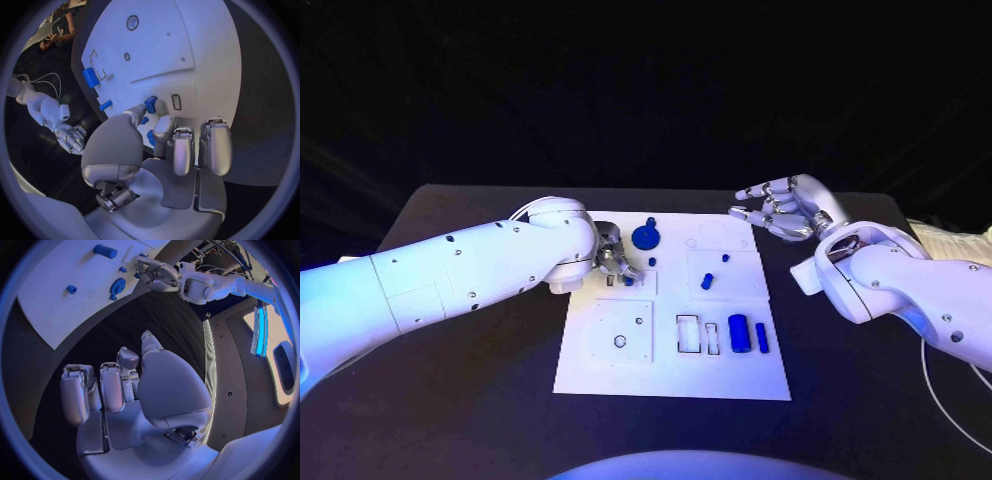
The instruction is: Assemble the parts on the task board
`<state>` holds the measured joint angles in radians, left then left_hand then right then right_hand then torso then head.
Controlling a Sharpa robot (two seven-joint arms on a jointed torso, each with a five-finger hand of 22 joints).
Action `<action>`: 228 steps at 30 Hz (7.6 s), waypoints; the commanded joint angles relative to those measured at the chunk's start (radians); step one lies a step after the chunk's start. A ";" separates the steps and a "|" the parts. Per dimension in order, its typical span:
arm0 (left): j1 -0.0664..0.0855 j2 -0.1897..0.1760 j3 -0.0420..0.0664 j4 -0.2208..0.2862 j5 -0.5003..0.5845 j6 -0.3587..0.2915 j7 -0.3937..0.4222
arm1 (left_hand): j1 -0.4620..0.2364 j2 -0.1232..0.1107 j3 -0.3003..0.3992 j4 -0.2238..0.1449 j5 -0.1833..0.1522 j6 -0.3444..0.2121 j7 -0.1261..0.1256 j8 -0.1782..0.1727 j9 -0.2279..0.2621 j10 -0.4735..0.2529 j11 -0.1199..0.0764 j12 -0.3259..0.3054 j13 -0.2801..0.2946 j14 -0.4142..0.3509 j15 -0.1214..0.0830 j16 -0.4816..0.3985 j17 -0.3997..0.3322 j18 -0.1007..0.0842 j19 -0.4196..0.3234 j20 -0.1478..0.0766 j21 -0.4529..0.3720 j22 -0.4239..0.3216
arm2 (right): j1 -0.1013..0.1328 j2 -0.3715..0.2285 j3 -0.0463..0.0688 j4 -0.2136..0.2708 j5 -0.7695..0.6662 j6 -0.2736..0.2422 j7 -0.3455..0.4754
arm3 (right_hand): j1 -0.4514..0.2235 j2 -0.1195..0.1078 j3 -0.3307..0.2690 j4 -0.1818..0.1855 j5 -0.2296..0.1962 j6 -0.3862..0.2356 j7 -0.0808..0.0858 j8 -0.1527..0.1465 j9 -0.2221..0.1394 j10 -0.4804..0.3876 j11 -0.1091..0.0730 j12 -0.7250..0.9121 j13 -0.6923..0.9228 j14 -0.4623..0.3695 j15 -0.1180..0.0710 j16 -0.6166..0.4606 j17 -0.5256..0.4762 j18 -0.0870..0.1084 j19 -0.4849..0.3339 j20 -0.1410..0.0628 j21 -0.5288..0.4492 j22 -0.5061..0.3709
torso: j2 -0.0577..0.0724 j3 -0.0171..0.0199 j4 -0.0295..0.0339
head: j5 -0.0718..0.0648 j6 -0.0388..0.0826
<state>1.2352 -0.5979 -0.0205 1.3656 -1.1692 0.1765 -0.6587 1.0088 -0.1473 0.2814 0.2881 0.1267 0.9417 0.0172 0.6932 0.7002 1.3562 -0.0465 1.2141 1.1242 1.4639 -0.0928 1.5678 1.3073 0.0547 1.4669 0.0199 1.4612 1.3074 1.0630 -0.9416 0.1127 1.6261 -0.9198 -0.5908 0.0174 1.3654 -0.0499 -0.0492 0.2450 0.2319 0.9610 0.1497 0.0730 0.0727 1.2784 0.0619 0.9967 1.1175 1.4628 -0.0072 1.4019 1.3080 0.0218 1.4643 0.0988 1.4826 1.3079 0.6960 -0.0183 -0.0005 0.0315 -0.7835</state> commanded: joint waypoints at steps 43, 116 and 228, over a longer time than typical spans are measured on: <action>0.094 0.069 0.065 -0.260 0.054 0.111 0.050 | 0.130 0.093 -0.258 0.000 -0.033 -0.116 0.071 -0.119 -0.095 -0.171 0.062 -0.151 -0.203 0.107 0.045 0.003 0.263 -0.002 -0.008 0.042 -0.057 0.088 | -0.002 0.018 -0.003 -0.024 0.005 0.022 0.008 | -0.027 0.006 -0.027 0.011 0.032 0.003 0.001 -0.005 -0.001 -0.002 0.001 -0.006 -0.004 0.057 -0.006 -0.006 0.025 0.016 0.008 -0.004 -0.005 0.111 | 0.003 -0.0026 -0.0006 | 0.007 0.015; 0.085 0.141 0.039 -0.382 0.066 0.244 0.029 | 0.342 0.184 -0.191 -0.040 -0.021 -0.076 0.033 -0.054 -0.074 -0.139 0.027 -0.113 -0.184 0.107 0.015 0.003 0.263 -0.007 0.005 0.014 -0.049 0.113 | -0.002 0.030 -0.004 -0.029 0.005 0.028 0.008 | -0.019 0.015 -0.028 0.008 0.036 0.003 0.000 -0.004 -0.001 -0.001 0.000 -0.004 -0.004 0.057 -0.007 -0.006 0.026 0.016 0.009 -0.005 -0.005 0.111 | 0.001 -0.0016 0.0003 | 0.015 -0.008; -0.005 -0.119 -0.005 0.074 0.047 -0.025 0.043 | 0.164 -0.065 0.514 -0.280 0.273 -0.040 0.023 0.019 -0.048 -0.024 0.011 -0.064 -0.131 0.107 0.003 0.003 0.263 -0.016 0.030 0.002 -0.029 0.163 | -0.006 0.019 -0.008 -0.032 0.020 0.034 0.011 | -0.019 0.017 -0.031 0.008 0.037 0.004 0.000 -0.004 -0.001 -0.001 0.000 -0.004 -0.004 0.057 -0.007 -0.007 0.025 0.016 0.009 -0.005 -0.006 0.111 | -0.006 0.0065 0.0073 | 0.032 -0.042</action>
<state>1.2318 -0.7184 -0.0249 1.4376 -1.1144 0.1200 -0.6154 1.1719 -0.2224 0.6443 0.1665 0.3947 0.8971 0.0410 0.7065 0.6528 1.3259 -0.0376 1.1465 0.9932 1.4654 -0.0801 1.5678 1.3074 0.0397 1.4649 0.0287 1.4290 1.3074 1.0578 -0.9227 0.1047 1.5934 -0.8989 -0.5689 0.0197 1.3477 -0.0450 -0.0743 0.2524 0.2653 0.9610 0.1497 0.0730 0.0728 1.2785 0.0619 0.9930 1.1140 1.4629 -0.0072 1.3981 1.3077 0.0217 1.4643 0.0988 1.4825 1.3081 0.6903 -0.0114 0.0067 0.0630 -0.8272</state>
